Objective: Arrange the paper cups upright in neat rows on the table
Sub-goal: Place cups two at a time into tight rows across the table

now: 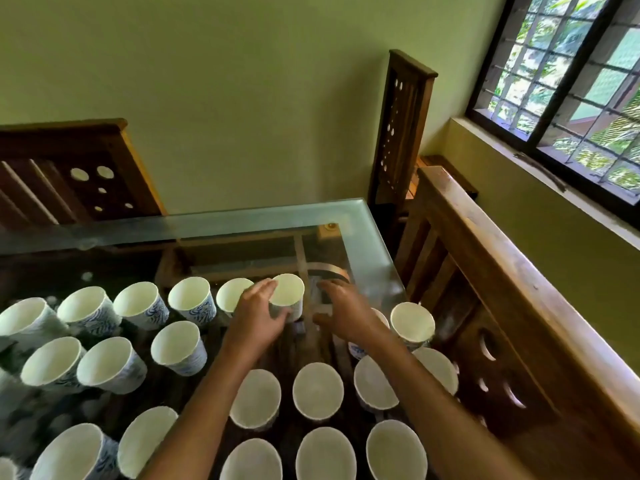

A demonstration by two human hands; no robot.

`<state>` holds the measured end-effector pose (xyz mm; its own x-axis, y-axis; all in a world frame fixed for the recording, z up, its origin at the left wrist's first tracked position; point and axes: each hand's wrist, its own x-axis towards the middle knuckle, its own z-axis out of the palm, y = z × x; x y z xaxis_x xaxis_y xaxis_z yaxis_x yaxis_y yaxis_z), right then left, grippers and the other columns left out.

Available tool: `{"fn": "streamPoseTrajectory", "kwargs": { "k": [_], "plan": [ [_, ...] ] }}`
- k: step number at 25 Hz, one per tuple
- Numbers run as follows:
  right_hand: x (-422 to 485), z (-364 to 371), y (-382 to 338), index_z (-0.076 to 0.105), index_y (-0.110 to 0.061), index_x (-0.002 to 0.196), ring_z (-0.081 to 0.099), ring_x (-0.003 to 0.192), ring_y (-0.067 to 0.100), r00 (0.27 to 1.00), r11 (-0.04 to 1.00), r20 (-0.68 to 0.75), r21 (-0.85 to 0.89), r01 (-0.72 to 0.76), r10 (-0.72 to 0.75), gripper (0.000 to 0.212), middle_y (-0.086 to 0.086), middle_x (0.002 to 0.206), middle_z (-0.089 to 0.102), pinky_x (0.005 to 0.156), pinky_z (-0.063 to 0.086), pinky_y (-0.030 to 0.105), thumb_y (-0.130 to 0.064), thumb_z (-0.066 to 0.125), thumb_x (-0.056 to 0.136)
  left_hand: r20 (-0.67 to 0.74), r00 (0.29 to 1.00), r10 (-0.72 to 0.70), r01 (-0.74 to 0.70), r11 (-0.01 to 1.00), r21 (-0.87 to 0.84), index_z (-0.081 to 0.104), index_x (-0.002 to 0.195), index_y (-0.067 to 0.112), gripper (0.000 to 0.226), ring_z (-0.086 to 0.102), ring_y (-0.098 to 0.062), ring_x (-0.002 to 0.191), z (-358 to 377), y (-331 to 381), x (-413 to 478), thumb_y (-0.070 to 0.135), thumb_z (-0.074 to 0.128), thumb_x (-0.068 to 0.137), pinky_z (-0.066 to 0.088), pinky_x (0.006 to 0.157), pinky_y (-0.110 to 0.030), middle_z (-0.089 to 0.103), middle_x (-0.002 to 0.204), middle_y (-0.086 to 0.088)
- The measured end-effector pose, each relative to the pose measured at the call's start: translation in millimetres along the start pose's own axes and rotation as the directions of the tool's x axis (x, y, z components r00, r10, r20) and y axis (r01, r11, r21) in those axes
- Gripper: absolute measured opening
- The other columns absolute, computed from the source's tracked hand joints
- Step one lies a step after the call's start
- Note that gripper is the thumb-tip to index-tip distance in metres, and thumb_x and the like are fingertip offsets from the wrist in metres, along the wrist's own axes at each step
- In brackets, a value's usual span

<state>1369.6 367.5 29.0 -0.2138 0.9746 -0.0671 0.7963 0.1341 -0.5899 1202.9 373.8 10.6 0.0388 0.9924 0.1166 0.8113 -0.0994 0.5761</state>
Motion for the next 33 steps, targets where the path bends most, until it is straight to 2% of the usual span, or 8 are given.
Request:
{"fn": "streamPoseTrajectory", "kwargs": {
  "k": [6, 10, 15, 24, 29, 33],
  "plan": [
    [38.4, 29.0, -28.7, 0.036, -0.016, 0.140, 0.032, 0.135, 0.023, 0.997, 0.996, -0.032, -0.068, 0.062, -0.064, 0.064, 0.005, 0.148, 0.034, 0.108, 0.033, 0.035, -0.026, 0.066, 0.084, -0.063, 0.992, -0.105, 0.111, 0.990, 0.083, 0.045, 0.134, 0.006, 0.062, 0.038, -0.025, 0.131, -27.4, -49.6, 16.4, 0.027, 0.069, 0.081, 0.028, 0.108, -0.034, 0.044, 0.141, -0.011],
    [53.2, 38.6, -29.2, 0.035, -0.015, 0.141, 0.025, 0.139, 0.023, 0.997, 0.989, -0.002, -0.129, 0.071, -0.072, 0.067, 0.005, 0.152, 0.026, 0.110, 0.029, 0.036, -0.031, 0.066, 0.084, -0.011, 0.990, -0.141, 0.141, 0.987, 0.082, 0.041, 0.137, 0.008, 0.070, 0.035, -0.023, 0.133, -26.4, -66.9, 24.4, 0.035, 0.069, 0.079, 0.026, 0.110, -0.034, 0.039, 0.144, -0.008],
    [59.7, 47.1, -30.8, 0.034, -0.016, 0.141, 0.030, 0.135, 0.020, 0.996, 0.991, 0.024, -0.100, 0.084, -0.082, 0.067, 0.003, 0.149, 0.030, 0.108, 0.032, 0.032, -0.029, 0.067, 0.083, 0.017, 0.989, -0.144, 0.142, 0.987, 0.070, 0.040, 0.137, 0.008, 0.070, 0.036, -0.022, 0.133, -23.4, -72.2, 35.2, 0.038, 0.068, 0.080, 0.024, 0.109, -0.031, 0.040, 0.144, -0.007],
    [47.0, 46.1, -28.3, 0.034, -0.017, 0.140, 0.032, 0.134, 0.018, 0.998, 0.995, 0.033, -0.081, 0.059, -0.057, 0.068, 0.002, 0.147, 0.033, 0.105, 0.033, 0.028, -0.029, 0.067, 0.083, 0.023, 0.993, -0.119, 0.118, 0.992, 0.035, 0.043, 0.136, 0.010, 0.070, 0.042, -0.021, 0.128, -21.7, -61.1, 14.9, 0.035, 0.072, 0.077, 0.032, 0.105, -0.029, 0.045, 0.141, -0.006],
    [24.1, 43.6, -23.7, 0.033, -0.019, 0.141, 0.035, 0.132, 0.018, 0.999, 0.997, 0.038, -0.078, 0.017, -0.015, 0.070, 0.000, 0.146, 0.035, 0.102, 0.036, 0.028, -0.027, 0.070, 0.081, 0.045, 0.995, -0.090, 0.089, 0.995, 0.033, 0.046, 0.134, 0.011, 0.070, 0.044, -0.020, 0.127, -20.8, -51.2, -10.4, 0.037, 0.073, 0.075, 0.032, 0.105, -0.029, 0.047, 0.139, -0.004],
    [7.6, 41.8, -19.4, 0.036, -0.018, 0.139, 0.037, 0.131, 0.020, 0.999, 0.999, 0.047, -0.050, 0.005, -0.003, 0.070, 0.003, 0.144, 0.039, 0.104, 0.033, 0.030, -0.024, 0.072, 0.079, 0.064, 0.995, -0.079, 0.077, 0.996, 0.040, 0.046, 0.134, 0.013, 0.070, 0.044, -0.019, 0.127, -20.6, -43.7, -25.0, 0.038, 0.073, 0.075, 0.032, 0.105, -0.029, 0.047, 0.139, -0.003]
  ]
}}
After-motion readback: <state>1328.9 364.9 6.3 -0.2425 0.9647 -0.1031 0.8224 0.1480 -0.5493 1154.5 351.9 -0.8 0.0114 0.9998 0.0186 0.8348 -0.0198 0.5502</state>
